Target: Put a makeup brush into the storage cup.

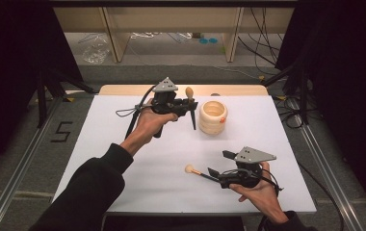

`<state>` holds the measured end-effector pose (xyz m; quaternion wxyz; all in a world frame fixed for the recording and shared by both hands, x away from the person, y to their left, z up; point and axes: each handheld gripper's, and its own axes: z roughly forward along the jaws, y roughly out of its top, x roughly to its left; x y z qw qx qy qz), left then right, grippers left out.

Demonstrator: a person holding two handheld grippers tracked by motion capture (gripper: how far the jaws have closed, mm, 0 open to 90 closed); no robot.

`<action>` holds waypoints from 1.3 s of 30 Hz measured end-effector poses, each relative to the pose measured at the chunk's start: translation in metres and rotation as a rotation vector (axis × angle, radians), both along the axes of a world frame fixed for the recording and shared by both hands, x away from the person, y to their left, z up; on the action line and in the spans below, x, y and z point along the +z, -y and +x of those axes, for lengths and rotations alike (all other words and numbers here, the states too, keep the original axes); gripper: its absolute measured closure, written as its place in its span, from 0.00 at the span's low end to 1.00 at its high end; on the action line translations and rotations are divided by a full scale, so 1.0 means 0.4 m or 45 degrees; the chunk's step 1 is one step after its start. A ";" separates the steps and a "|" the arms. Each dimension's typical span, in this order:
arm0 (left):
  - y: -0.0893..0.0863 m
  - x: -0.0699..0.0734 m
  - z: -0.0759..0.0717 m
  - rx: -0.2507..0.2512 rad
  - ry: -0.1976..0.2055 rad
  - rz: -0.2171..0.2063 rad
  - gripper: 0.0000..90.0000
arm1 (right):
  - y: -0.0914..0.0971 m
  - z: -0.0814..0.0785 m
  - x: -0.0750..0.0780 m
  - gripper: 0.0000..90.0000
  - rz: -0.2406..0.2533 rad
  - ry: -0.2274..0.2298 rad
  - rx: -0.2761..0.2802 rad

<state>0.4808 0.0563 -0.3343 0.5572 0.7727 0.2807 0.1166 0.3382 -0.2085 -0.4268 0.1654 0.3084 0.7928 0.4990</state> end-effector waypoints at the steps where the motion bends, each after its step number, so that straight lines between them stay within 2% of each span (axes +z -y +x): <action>1: 0.003 0.002 0.005 0.002 -0.001 -0.001 0.84 | 0.000 0.000 0.000 0.23 0.000 0.000 0.000; 10: 0.030 0.025 0.040 0.020 -0.007 -0.001 0.84 | -0.002 0.001 -0.001 0.23 -0.007 0.005 0.006; 12: 0.036 0.032 0.045 0.019 0.003 0.013 0.84 | -0.003 0.001 -0.002 0.23 -0.005 0.005 0.007; 14: 0.043 0.038 0.052 0.023 -0.003 -0.004 0.84 | -0.003 0.001 -0.002 0.23 -0.006 0.006 0.008; 19: 0.069 0.050 0.067 0.020 0.005 0.014 0.84 | -0.002 0.001 -0.001 0.23 -0.016 -0.001 0.011; 25: 0.100 0.056 0.093 0.025 0.011 0.008 0.84 | -0.003 0.000 -0.001 0.24 -0.014 -0.001 0.016; 27: 0.107 0.058 0.098 0.032 0.011 0.024 0.84 | -0.002 0.001 -0.001 0.24 -0.015 0.001 0.015; 35: 0.140 0.061 0.123 0.043 0.016 0.000 0.84 | -0.003 0.001 -0.002 0.24 -0.020 0.003 0.022; 39: 0.152 0.055 0.133 0.055 0.017 0.020 0.84 | -0.002 0.001 -0.002 0.24 -0.018 0.000 0.021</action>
